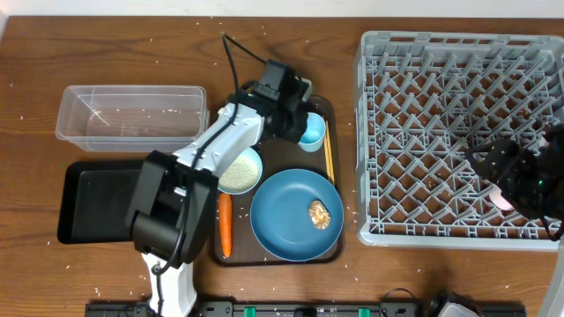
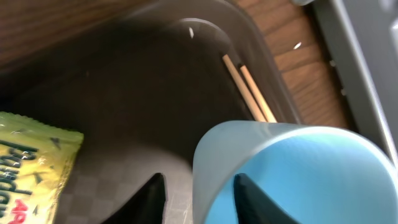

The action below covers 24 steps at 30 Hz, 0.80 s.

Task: Sort waste into correct bins and load items into the dishwasher rack
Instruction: 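Grasp the blue cup with the left gripper and lift it, then hand the blue cup from the left gripper to the right gripper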

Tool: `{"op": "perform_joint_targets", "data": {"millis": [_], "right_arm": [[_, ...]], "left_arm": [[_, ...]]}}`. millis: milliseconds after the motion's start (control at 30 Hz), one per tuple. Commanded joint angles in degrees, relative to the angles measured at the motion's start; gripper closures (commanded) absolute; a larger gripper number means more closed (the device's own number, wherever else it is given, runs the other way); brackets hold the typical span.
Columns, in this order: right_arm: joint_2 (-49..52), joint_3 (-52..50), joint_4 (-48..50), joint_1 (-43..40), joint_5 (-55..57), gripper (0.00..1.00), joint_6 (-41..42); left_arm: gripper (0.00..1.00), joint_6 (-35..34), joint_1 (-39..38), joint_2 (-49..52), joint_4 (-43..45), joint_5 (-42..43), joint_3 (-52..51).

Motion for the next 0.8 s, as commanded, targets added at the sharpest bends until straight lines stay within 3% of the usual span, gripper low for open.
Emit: {"op": "perform_joint_targets", "data": {"millis": [0, 67, 300, 433, 600, 767], "right_arm": [[0.1, 0.4, -0.5, 0.9, 0.7, 0.17, -1.1], [0.1, 0.4, -0.8, 0.9, 0.7, 0.17, -1.3], [0.1, 0.4, -1.5, 0.9, 0.9, 0.19, -6.7], [0.1, 0.4, -1.5, 0.9, -3.4, 0.23, -14.3], [0.1, 0.4, -1.7, 3.2, -21.7, 0.31, -27.6], [0.1, 0.4, 2.0, 9.6, -32.2, 0.34, -28.7]], "left_arm": [[0.80, -1.3, 0.1, 0.1, 0.6, -2.8, -0.2], [0.94, -1.4, 0.1, 0.1, 0.4, -2.9, -0.2], [0.94, -3.2, 0.4, -7.9, -5.6, 0.7, 1.9], [0.94, -3.2, 1.2, -16.9, -10.0, 12.8, 2.1], [0.94, -2.3, 3.3, -27.0, -12.9, 30.3, 2.1], [0.94, -1.7, 4.2, -32.7, -13.2, 40.6, 2.1]]}}
